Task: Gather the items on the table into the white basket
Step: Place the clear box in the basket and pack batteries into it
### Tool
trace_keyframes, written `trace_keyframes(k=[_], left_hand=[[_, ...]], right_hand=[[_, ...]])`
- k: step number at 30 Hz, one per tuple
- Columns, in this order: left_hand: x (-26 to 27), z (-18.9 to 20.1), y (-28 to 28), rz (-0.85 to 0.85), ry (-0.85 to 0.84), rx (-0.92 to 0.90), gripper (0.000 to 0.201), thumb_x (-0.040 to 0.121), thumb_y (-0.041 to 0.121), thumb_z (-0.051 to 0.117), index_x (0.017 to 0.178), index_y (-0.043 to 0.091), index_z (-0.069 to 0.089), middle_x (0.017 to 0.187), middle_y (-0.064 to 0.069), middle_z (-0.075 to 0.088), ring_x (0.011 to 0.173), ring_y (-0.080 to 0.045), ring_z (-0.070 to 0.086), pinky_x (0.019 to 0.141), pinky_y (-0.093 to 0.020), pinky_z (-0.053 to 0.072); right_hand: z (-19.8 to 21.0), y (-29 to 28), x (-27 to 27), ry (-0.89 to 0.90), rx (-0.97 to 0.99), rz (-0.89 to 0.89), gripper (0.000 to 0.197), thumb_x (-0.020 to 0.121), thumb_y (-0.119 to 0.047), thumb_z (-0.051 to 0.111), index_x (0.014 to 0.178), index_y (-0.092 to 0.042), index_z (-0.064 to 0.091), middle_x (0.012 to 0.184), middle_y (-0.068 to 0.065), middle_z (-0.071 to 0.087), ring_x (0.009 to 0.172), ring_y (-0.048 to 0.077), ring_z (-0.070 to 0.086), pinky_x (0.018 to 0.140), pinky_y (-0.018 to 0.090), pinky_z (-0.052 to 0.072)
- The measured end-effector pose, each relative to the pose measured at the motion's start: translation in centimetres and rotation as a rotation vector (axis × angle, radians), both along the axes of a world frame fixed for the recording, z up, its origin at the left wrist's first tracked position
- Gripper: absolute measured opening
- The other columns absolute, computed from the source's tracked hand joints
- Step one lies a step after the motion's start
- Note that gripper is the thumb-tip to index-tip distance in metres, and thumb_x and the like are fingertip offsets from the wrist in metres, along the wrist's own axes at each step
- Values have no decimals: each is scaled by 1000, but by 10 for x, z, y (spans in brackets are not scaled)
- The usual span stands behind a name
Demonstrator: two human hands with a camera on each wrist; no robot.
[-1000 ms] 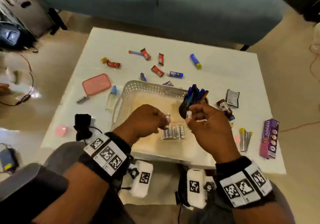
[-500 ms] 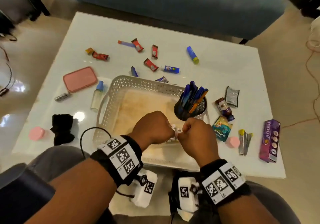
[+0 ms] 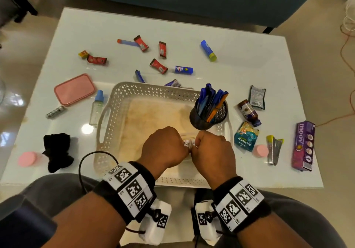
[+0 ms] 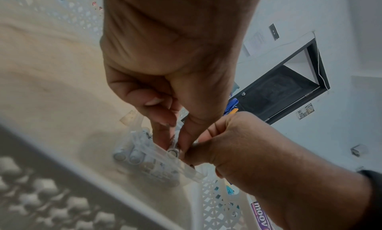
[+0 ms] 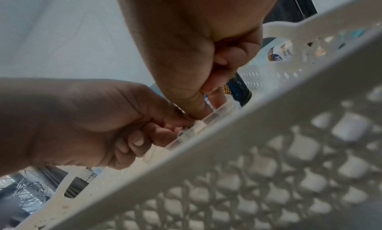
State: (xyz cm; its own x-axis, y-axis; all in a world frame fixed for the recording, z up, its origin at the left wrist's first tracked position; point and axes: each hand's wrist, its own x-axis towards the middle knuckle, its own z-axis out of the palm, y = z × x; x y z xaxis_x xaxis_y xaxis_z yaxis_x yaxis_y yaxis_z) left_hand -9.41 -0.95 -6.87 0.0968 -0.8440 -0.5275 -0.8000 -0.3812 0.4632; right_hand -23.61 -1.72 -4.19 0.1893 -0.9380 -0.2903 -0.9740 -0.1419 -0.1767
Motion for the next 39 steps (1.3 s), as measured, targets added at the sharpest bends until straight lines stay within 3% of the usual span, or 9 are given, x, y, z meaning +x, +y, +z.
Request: trace_keyframes(k=[8, 14, 17, 19, 24, 28, 31, 34, 39], left_hand=[[-1, -1, 2, 12, -9, -35, 28, 76, 48, 65, 79, 20, 68, 74, 1, 66, 70, -24, 64, 60, -30, 50], [2, 9, 0, 41, 50, 7, 24, 77, 42, 67, 79, 18, 69, 73, -1, 66, 69, -24, 62, 56, -29, 43], [4, 14, -2, 48, 56, 16, 22, 78, 39, 68, 78, 16, 69, 71, -1, 64, 68, -24, 61, 54, -29, 40], [5, 15, -3, 65, 71, 15, 21, 78, 37, 69, 77, 17, 71, 70, 0, 66, 67, -22, 64, 54, -30, 45], [9, 20, -7, 97, 158, 32, 20, 81, 38, 71, 80, 19, 78, 75, 0, 73, 72, -19, 70, 69, -34, 59], [21, 30, -11, 90, 116, -30, 13, 85, 34, 73, 84, 23, 80, 88, 6, 75, 83, -16, 69, 69, -26, 51], [33, 32, -13, 57, 4, -26, 19, 81, 40, 78, 81, 21, 75, 91, 5, 73, 87, -19, 68, 72, -29, 52], [43, 27, -13, -9, -147, 24, 38, 73, 57, 80, 82, 23, 65, 90, 4, 68, 86, -22, 66, 68, -30, 49], [51, 19, -8, -2, -199, 60, 49, 69, 69, 75, 85, 23, 68, 87, 5, 69, 83, -22, 67, 75, -37, 57]], right_hand=[[-2, 6, 9, 52, 49, 18, 14, 95, -29, 51, 103, -19, 57, 98, 8, 68, 90, 31, 65, 65, 31, 35], [10, 5, 10, -2, 56, 43, 15, 87, -29, 60, 101, -26, 61, 93, 3, 69, 88, 28, 64, 65, 33, 40], [18, 5, 11, -77, 106, 100, 34, 82, -26, 64, 115, -30, 61, 104, -1, 70, 96, 27, 64, 73, 34, 46], [24, 5, 13, -139, 128, 108, 46, 79, -32, 70, 124, -31, 60, 111, -4, 70, 102, 25, 65, 82, 34, 50], [25, -5, 6, -176, 133, 75, 50, 77, -37, 77, 124, -34, 60, 101, -9, 72, 97, 17, 66, 80, 30, 50], [22, -7, -4, -126, 158, 52, 53, 76, -34, 78, 125, -36, 56, 92, -9, 71, 95, 17, 64, 78, 32, 51], [17, -5, -6, -111, 158, 56, 55, 78, -34, 74, 128, -38, 53, 96, -8, 72, 98, 19, 63, 81, 34, 51], [15, -4, -5, -120, 166, 53, 53, 78, -28, 71, 126, -38, 51, 99, -8, 71, 95, 20, 63, 80, 34, 52], [5, -2, -1, -92, 135, 29, 29, 83, -29, 69, 108, -35, 55, 95, -9, 71, 93, 20, 62, 72, 30, 45]])
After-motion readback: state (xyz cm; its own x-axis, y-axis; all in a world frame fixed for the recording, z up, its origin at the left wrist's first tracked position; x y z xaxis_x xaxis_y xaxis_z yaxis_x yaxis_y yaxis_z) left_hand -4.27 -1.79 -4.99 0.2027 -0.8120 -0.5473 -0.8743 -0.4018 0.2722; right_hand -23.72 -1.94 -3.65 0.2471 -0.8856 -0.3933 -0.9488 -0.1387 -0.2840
